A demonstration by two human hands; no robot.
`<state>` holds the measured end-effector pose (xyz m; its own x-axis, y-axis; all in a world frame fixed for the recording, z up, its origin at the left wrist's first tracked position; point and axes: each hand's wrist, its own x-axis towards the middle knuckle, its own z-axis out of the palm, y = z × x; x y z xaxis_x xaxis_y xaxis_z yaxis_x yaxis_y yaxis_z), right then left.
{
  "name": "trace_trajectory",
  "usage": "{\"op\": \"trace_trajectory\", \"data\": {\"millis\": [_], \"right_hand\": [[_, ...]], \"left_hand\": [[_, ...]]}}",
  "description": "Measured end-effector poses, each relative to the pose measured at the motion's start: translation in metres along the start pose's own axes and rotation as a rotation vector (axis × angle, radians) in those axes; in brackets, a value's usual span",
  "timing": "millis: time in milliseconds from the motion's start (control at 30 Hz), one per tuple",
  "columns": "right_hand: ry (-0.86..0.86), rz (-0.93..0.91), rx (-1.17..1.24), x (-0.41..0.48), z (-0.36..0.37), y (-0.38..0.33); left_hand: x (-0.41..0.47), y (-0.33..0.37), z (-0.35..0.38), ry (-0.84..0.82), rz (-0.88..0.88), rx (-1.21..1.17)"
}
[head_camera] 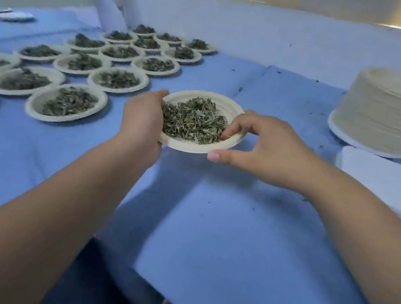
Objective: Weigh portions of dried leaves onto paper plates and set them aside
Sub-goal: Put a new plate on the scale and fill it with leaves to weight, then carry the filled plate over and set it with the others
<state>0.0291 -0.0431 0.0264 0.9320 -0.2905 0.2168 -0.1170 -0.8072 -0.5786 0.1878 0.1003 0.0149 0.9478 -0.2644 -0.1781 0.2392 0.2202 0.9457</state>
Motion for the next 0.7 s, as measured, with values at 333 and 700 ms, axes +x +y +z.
{"op": "trace_trajectory", "data": {"millis": [333,700], "right_hand": [[-0.170,-0.272,0.104,0.082,0.154,-0.130],[-0.257,-0.334,-0.127,0.124,0.248,-0.196]], "left_hand": [[0.002,0.050,-0.193,0.568,0.261,0.279],[-0.005,0.067,-0.243,0.517,0.564,0.951]]}}
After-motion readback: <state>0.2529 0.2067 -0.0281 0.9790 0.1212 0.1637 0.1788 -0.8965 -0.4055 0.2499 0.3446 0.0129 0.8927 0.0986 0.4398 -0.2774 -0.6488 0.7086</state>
